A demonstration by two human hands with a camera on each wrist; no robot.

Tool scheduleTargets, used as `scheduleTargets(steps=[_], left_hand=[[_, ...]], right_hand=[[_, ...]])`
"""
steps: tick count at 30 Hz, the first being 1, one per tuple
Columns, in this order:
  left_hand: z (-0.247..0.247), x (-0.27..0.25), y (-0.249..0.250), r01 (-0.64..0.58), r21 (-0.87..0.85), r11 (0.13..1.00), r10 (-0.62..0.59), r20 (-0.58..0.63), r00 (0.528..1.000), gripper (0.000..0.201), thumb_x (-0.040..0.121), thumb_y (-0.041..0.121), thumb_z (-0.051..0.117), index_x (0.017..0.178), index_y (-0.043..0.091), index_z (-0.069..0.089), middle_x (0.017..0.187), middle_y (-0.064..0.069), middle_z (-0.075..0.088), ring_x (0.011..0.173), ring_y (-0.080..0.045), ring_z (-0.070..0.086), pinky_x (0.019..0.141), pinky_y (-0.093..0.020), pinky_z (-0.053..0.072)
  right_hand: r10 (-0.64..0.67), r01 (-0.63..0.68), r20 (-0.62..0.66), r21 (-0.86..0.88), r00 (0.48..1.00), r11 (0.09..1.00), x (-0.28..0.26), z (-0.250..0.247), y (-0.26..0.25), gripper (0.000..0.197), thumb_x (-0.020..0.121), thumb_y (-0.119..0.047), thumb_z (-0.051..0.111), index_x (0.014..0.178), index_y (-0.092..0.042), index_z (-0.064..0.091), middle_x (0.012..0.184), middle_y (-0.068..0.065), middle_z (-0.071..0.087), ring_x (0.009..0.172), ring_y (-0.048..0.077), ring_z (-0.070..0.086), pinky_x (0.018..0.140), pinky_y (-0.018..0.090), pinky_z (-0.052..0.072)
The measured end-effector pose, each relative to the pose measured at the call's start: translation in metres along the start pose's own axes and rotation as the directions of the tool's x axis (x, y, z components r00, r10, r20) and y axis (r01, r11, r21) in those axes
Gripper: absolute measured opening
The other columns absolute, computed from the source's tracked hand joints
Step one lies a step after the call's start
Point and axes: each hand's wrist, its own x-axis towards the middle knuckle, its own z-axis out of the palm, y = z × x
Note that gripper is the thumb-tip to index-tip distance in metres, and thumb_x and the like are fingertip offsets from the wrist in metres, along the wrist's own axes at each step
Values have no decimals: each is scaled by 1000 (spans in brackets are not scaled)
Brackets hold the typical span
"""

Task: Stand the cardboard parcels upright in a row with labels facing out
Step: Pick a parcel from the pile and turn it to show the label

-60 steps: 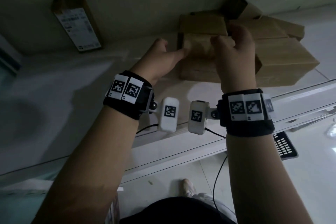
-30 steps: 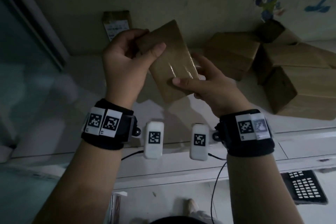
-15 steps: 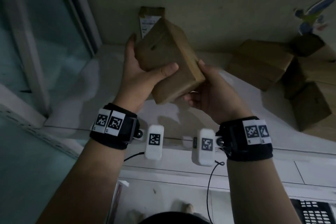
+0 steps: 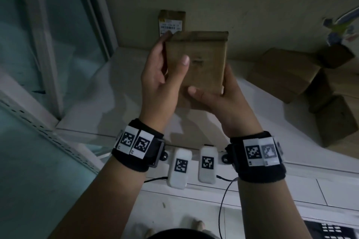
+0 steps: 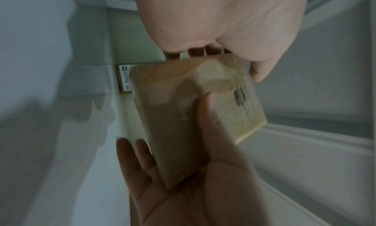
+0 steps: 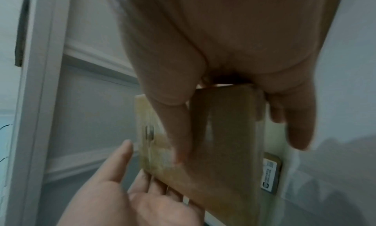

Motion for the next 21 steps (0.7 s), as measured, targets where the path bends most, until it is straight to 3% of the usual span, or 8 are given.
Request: scheduleTargets(steps=[2, 6, 9, 12, 14, 16, 18, 21], left_hand=[[-2, 4, 4, 5, -3, 1000, -5, 17, 1000, 54, 103, 28, 64, 152, 6, 54, 150, -10, 65, 142, -20, 61, 121, -49, 48], [-3, 9, 10, 4, -16, 1000, -4, 41, 999, 47, 105, 17, 60, 152, 10, 55, 150, -6, 65, 140, -17, 61, 121, -46, 48], [-7, 11, 9, -12, -26, 1000, 14, 66, 998, 43, 97, 1, 59, 137, 16, 65, 137, -4, 73, 125, -15, 67, 110, -39, 50], [-10, 12, 9, -45, -16, 999, 46, 116, 992, 57, 87, -18, 55, 134, 14, 64, 138, -9, 72, 135, -21, 66, 118, -43, 50], [-10, 12, 10, -87, -20, 996, 89, 155, 984, 56, 85, -20, 56, 129, 12, 67, 133, -12, 74, 132, -25, 68, 116, -45, 51], [-10, 10, 12, -116, -56, 992, 125, 199, 972, 42, 87, -18, 57, 116, 9, 73, 120, -10, 80, 126, -27, 72, 113, -45, 53], [-9, 6, 15, -116, -84, 990, 132, 220, 967, 33, 91, -18, 55, 99, 8, 74, 103, 0, 84, 118, -23, 76, 108, -41, 56], [-6, 2, 21, -117, -86, 989, 130, 170, 977, 33, 95, -21, 55, 93, 8, 71, 98, 2, 84, 108, -19, 80, 98, -34, 59]], right_hand=[[-53, 52, -20, -68, 998, 996, 1, -8, 3, 95, 84, 3, 84, 159, -24, 33, 142, 3, 64, 123, 18, 69, 94, 42, 64], [13, -13, 2, -8, 1000, 1000, 3, -19, -7, 106, 93, 15, 56, 166, -49, 14, 124, -36, 58, 110, 4, 69, 86, 34, 61], [29, -35, 42, 163, 999, 986, 0, -23, -20, 94, 89, 11, 47, 161, -49, 32, 138, -18, 63, 126, 20, 63, 98, 50, 52], [58, -100, 109, 430, 992, 897, -5, -20, -25, 60, 89, -2, 45, 143, -24, 57, 128, 4, 64, 119, 29, 59, 93, 57, 55], [88, -117, 82, 501, 993, 858, -7, -13, -24, 42, 90, -16, 49, 131, -13, 58, 125, 12, 62, 122, 33, 58, 93, 57, 54], [101, -118, 60, 480, 993, 869, -6, -6, -21, 39, 101, -30, 54, 131, -8, 61, 135, 20, 66, 133, 39, 60, 104, 61, 48], [122, -136, 61, 472, 991, 871, -5, -4, -21, 40, 107, -42, 50, 127, -14, 70, 135, 15, 71, 137, 36, 61, 111, 60, 45], [139, -166, 91, 568, 986, 806, -3, -10, -21, 54, 107, -44, 49, 146, -7, 60, 147, 16, 64, 141, 34, 57, 118, 63, 39]])
